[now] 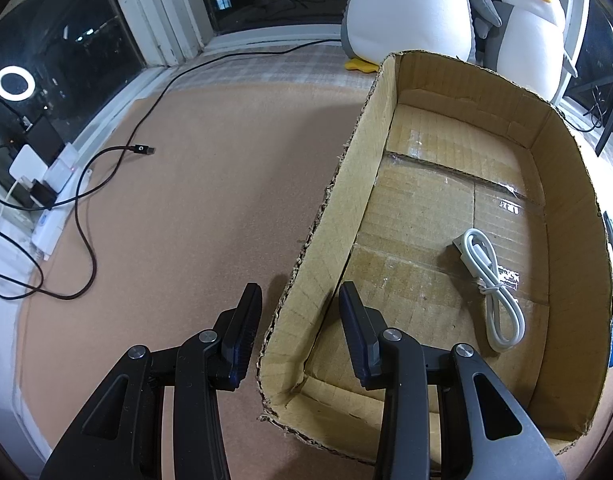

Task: Organize rigid objects
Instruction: 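Move the right tool over to the key ring beside the sunscreen, then grasp the key ring with the right tool and release it into the box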

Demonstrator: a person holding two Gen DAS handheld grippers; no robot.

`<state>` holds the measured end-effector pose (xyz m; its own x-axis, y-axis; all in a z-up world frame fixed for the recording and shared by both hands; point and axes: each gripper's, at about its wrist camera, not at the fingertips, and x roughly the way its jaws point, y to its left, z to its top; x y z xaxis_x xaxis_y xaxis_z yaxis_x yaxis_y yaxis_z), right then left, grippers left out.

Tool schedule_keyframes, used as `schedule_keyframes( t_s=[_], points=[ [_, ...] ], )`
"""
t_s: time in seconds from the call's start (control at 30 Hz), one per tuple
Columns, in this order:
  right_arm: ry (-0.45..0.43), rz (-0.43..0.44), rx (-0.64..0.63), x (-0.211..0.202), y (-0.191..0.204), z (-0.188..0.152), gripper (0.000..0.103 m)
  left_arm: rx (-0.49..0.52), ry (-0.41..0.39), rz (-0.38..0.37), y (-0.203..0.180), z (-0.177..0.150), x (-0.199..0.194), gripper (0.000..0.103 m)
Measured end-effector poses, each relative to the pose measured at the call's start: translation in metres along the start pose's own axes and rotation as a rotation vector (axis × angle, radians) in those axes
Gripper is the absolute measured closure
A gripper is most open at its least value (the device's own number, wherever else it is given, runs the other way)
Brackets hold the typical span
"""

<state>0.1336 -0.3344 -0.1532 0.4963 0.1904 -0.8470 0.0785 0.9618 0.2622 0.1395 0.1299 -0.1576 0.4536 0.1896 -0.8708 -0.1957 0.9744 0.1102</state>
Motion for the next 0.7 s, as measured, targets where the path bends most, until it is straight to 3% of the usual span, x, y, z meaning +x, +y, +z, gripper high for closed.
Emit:
schedule_keyframes(
  t_s=[0.3, 0.7],
  points=[
    [0.028, -0.007, -0.026, 0.013, 0.001, 0.004, 0.073, 0.003, 0.001, 0.005, -0.001, 0.0, 0.0, 0.065],
    [0.029, -0.042, -0.066, 0.014, 0.008, 0.003, 0.089, 0.004, 0.0, 0.005, -0.002, 0.0, 0.0, 0.065]
  ],
)
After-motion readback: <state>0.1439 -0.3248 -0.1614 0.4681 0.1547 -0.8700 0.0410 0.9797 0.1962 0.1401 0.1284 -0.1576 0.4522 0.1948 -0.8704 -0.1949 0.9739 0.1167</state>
